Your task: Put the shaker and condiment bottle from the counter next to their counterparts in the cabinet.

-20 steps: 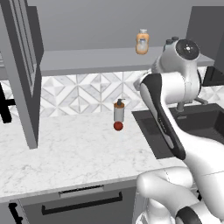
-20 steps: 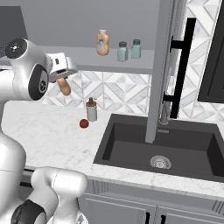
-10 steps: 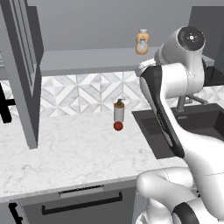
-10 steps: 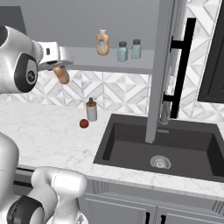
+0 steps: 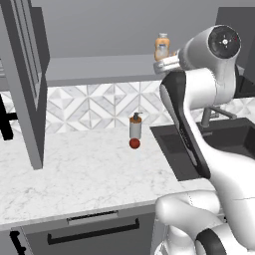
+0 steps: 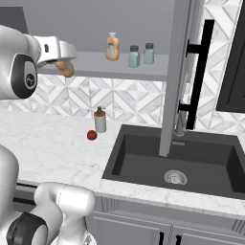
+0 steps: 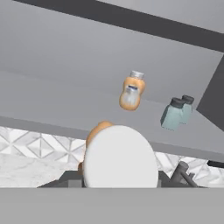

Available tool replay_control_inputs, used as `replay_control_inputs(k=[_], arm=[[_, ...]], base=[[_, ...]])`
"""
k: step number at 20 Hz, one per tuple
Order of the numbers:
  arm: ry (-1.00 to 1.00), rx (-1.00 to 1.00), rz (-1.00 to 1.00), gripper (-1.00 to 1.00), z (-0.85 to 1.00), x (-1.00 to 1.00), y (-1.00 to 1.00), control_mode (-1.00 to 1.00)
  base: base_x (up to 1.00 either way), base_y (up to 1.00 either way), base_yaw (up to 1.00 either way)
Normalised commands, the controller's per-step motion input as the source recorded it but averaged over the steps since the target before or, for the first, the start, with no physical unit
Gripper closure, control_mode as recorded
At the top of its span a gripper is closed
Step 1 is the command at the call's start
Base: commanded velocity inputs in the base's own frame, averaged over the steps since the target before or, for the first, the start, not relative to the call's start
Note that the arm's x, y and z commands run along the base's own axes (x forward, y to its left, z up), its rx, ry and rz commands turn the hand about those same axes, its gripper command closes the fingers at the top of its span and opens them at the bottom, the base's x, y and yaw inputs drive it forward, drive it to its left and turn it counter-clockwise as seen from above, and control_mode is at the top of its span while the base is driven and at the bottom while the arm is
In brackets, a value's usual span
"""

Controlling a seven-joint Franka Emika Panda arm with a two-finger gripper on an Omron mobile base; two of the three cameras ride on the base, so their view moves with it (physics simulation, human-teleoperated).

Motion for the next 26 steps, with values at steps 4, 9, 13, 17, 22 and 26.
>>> replay_control_inputs(k=[4, 9, 13, 17, 22, 26], arm=[[-0.09, 0.0, 0.0, 1.0, -0.06, 0.11, -0.04, -1.0], [0.04, 0.1, -0.06, 1.0, 0.02, 0.31, -0.1, -1.0], [0.04, 0.1, -0.11, 1.0, 0.27, 0.14, -0.08, -1.0], [0.0, 0.0, -0.1, 1.0, 0.36, 0.0, 0.0, -1.0], [0.01, 0.01, -0.09, 1.0, 0.26, 0.0, 0.0, -1.0], [0.15, 0.15, -0.09, 1.0, 0.01, 0.02, -0.11, -1.0]], base=[[0.0, 0.0, 0.0], [0.0, 0.0, 0.0], [0.0, 0.0, 0.0], [0.0, 0.0, 0.0], [0.0, 0.0, 0.0], [0.0, 0.0, 0.0]])
